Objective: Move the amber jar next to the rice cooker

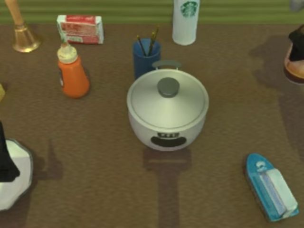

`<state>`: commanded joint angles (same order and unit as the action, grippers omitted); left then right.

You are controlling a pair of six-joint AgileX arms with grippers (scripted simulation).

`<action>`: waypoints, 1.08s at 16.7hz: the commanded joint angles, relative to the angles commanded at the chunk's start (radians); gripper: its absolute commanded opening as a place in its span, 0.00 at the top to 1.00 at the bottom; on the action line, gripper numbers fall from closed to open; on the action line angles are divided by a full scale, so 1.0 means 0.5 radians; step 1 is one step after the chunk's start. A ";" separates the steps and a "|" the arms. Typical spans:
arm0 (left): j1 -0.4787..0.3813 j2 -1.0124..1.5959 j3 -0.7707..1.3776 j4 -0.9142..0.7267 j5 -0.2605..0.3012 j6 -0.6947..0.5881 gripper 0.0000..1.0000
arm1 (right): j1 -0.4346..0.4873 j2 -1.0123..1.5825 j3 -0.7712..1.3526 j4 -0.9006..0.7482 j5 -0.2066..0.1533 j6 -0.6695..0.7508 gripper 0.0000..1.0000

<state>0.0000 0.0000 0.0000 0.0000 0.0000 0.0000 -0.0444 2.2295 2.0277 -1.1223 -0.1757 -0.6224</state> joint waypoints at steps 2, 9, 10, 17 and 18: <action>0.000 0.000 0.000 0.000 0.000 0.000 0.00 | 0.001 -0.179 -0.178 -0.004 -0.003 -0.004 1.00; 0.000 0.000 0.000 0.000 0.000 0.000 0.00 | -0.006 -0.286 -0.284 -0.008 -0.005 -0.004 1.00; 0.000 0.000 0.000 0.000 0.000 0.000 0.00 | -0.004 -0.287 -0.286 -0.006 -0.004 0.001 1.00; 0.000 0.000 0.000 0.000 0.000 0.000 0.00 | 0.212 -0.368 -0.527 0.179 0.162 0.582 1.00; 0.000 0.000 0.000 0.000 0.000 0.000 0.00 | 0.266 -0.386 -0.585 0.221 0.201 0.722 1.00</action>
<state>0.0000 0.0000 0.0000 0.0000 0.0000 0.0000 0.0885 2.0365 1.7350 -1.0119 -0.0752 -0.2614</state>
